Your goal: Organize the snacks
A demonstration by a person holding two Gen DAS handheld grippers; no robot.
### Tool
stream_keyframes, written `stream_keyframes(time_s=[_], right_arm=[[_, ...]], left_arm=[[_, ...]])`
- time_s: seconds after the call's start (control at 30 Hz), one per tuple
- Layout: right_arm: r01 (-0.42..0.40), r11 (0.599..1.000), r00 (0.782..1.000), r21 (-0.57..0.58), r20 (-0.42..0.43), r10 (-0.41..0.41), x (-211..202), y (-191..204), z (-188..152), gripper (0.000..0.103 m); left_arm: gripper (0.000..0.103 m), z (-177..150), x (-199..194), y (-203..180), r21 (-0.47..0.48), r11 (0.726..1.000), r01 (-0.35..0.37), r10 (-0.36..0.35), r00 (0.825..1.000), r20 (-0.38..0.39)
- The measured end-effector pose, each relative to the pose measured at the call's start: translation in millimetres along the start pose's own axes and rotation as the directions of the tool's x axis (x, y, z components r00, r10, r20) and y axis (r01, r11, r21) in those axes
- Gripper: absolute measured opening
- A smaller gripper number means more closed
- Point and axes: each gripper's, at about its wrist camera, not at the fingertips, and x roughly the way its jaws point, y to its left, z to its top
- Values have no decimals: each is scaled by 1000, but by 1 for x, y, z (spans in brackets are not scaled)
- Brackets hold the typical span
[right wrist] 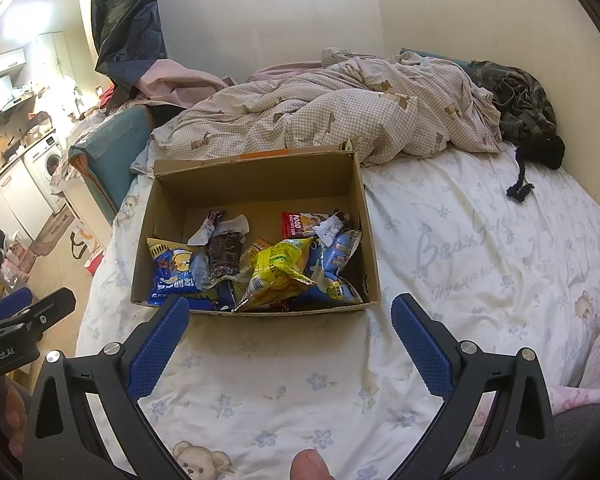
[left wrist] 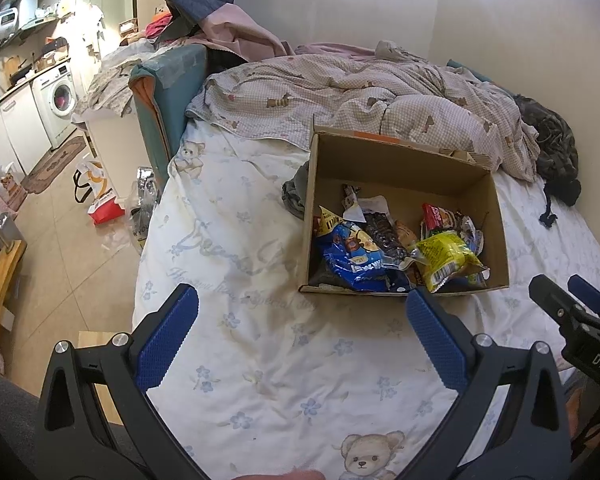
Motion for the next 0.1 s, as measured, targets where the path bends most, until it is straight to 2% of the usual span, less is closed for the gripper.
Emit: stream_keyframes(time_s=[0.1], right_arm=[[-1,1000,1000,2,-1,1,0,0,0,103]], left_arm=[[103,0,0,-1,9,1000,-1,1,1000,6]])
